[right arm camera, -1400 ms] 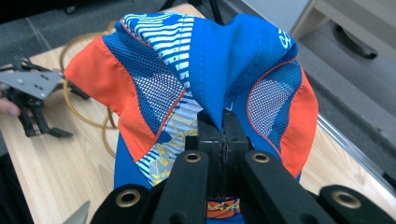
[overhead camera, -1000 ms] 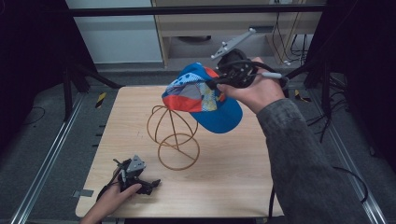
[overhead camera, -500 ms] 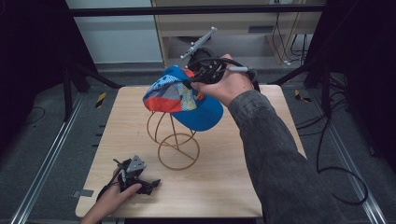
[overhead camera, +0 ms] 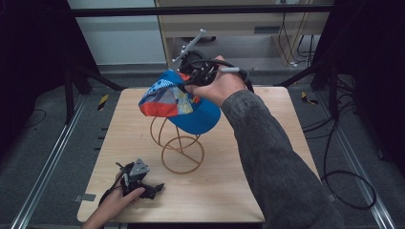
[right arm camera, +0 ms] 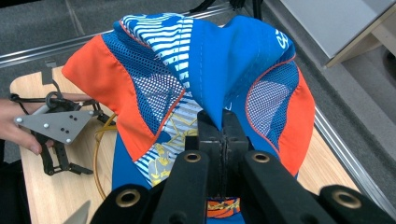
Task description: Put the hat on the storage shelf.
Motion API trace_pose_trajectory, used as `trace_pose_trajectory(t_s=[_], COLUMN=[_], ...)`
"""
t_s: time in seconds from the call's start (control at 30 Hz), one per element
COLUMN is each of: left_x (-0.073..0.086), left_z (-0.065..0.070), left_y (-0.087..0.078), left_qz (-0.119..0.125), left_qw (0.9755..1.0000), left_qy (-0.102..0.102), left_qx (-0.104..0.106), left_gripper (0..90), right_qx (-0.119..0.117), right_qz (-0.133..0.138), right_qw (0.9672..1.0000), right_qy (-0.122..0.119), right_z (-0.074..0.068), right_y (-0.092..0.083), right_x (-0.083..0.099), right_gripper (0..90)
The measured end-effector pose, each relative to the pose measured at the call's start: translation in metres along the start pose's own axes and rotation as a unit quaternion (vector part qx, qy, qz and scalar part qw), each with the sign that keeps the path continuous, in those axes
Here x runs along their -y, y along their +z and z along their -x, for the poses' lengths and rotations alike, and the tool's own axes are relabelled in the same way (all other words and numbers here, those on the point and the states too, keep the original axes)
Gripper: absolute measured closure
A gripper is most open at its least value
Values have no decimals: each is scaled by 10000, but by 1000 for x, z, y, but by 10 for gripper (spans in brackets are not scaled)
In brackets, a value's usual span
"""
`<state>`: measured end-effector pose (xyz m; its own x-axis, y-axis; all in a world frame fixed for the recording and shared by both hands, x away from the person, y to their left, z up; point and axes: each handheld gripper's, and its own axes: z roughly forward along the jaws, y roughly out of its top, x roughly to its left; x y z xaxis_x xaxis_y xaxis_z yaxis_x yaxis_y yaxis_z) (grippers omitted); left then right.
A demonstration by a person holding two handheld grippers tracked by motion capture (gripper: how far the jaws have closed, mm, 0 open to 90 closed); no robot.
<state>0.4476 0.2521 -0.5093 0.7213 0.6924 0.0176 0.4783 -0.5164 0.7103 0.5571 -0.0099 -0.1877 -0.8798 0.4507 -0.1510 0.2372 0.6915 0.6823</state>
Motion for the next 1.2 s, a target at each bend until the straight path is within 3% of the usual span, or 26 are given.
trace_pose_trajectory(t_s=[0.7, 1.2], left_x=[0, 0], left_z=[0, 0], left_y=[0, 0], left_qz=[-7, 3], left_qw=[10000, 10000], left_qy=[7, 6], left_qx=[-14, -3], left_gripper=[0, 0], right_qx=[-314, -358], right_qz=[-194, -395], right_qw=[9993, 9983], right_qy=[-113, -249], right_z=[-12, -24], right_y=[38, 55], right_x=[-9, -13], right_gripper=[899, 895])
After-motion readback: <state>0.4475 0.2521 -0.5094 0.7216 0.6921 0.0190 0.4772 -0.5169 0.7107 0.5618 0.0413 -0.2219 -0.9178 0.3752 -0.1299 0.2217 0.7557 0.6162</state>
